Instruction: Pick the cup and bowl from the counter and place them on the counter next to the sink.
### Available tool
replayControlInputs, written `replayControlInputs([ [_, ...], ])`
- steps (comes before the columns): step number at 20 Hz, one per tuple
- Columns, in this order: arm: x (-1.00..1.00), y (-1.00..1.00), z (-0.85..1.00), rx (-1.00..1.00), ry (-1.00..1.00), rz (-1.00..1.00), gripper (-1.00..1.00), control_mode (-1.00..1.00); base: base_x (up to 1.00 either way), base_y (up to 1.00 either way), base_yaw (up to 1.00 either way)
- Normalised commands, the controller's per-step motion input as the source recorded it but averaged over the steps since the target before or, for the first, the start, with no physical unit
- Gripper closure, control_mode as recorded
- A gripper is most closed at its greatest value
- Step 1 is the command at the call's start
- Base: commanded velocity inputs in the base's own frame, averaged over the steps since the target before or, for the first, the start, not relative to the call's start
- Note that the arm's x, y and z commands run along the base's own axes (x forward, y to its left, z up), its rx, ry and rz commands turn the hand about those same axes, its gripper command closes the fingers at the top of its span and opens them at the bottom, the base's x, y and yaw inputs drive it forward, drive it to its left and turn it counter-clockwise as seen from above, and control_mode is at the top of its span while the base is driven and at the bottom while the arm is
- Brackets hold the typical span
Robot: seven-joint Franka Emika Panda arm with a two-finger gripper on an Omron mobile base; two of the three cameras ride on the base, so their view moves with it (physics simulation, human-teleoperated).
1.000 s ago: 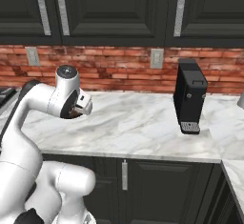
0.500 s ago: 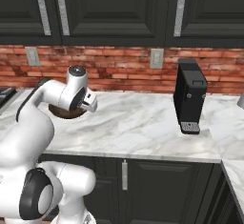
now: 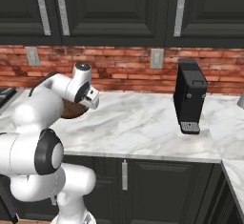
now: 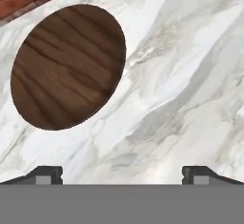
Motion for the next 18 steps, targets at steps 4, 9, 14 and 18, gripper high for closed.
replayControlInputs([
  [4, 0.02, 0.19, -0.27, 0.00, 0.07, 0.00, -1.00, -1.00, 0.00, 0.00, 0.00],
  [9, 0.10, 0.19, -0.25, 0.00, 0.03, 0.00, -1.00, -1.00, 0.00, 0.00, 0.00],
  [14, 0.26, 0.21, -0.17, 0.00, 0.04, 0.00, -1.00, -1.00, 0.00, 0.00, 0.00],
  [18, 0.38, 0.05, -0.16, 0.00, 0.03, -0.02, -1.00, -1.00, 0.00, 0.00, 0.00],
])
